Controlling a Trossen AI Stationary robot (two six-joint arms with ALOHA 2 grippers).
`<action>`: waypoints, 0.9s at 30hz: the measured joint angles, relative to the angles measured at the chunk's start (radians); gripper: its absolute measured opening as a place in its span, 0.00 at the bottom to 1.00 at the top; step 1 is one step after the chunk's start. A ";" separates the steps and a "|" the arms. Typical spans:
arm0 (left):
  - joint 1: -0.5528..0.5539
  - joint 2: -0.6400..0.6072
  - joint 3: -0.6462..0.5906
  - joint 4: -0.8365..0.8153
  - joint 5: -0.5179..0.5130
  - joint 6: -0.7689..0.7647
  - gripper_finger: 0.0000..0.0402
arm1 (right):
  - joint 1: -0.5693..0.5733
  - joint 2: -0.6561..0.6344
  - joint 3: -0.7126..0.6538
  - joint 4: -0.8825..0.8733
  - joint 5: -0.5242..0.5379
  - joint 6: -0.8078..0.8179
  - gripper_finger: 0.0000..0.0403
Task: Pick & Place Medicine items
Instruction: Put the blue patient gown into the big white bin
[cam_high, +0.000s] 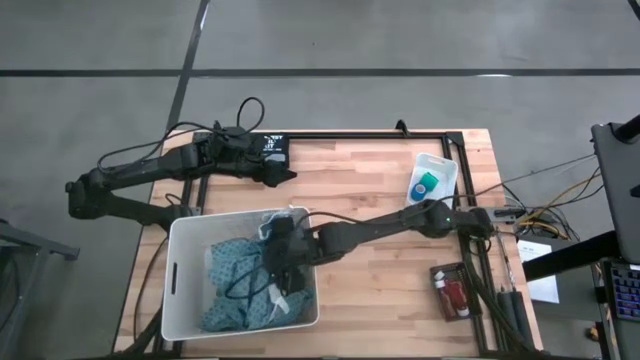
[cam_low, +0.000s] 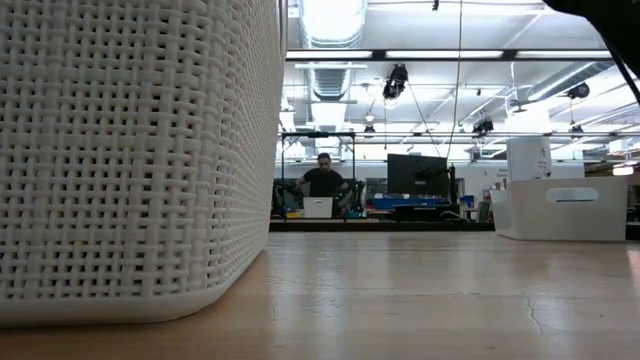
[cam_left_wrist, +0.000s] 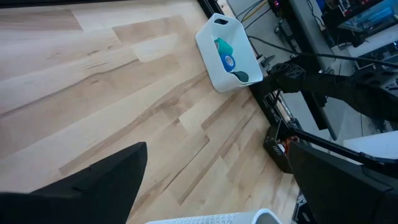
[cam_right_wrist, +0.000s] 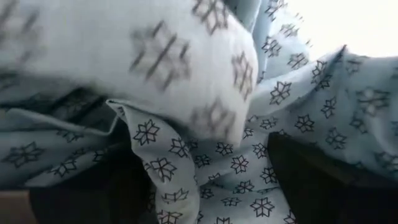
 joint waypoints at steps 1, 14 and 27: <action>0.000 0.000 0.000 0.000 0.000 0.000 0.98 | -0.001 0.000 -0.010 0.003 0.000 0.005 0.75; 0.000 0.000 0.000 0.000 0.000 0.000 0.98 | -0.003 -0.001 -0.092 0.029 -0.003 0.037 0.76; 0.000 0.000 0.000 0.000 0.000 -0.003 0.98 | 0.000 -0.065 -0.096 0.091 0.028 0.026 0.77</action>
